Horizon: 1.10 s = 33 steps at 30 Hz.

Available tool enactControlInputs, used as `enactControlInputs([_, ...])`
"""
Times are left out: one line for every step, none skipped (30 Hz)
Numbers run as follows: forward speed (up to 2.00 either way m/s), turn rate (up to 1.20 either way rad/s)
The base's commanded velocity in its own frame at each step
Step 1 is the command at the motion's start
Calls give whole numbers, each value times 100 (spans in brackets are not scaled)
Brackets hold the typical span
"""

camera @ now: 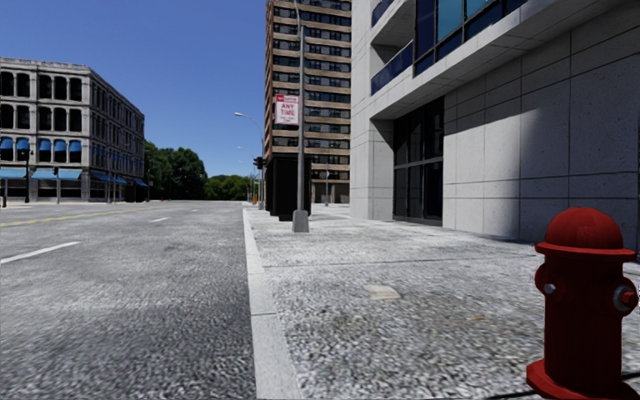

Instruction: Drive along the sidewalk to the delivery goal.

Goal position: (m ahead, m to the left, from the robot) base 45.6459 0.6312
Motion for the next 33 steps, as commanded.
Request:
enactControlInputs([133, 0])
enactControlInputs([133, 0])
enactControlInputs([145, 0])
enactControlInputs([162, 0])
enactControlInputs([172, 0])
enactControlInputs([182, 0])
enactControlInputs([187, 0])
enactControlInputs([191, 0])
enactControlInputs([191, 0])
enactControlInputs([193, 0])
enactControlInputs([195, 0])
enactControlInputs([196, 0])
enactControlInputs([196, 0])
enactControlInputs([197, 0])
enactControlInputs([197, 0])
enactControlInputs([197, 0])
enactControlInputs([197, 0])
enactControlInputs([197, 0])
enactControlInputs([197, 0])
enactControlInputs([197, 0])
enactControlInputs([197, 0])
enactControlInputs([198, 0])
enactControlInputs([198, 0])
enactControlInputs([198, 0])
enactControlInputs([198, 0])
enactControlInputs([198, 0])
enactControlInputs([198, 0])
enactControlInputs([198, -11])
enactControlInputs([198, -39])
enactControlInputs([198, -72])
enactControlInputs([198, -72])
enactControlInputs([198, -85])
enactControlInputs([198, -89])
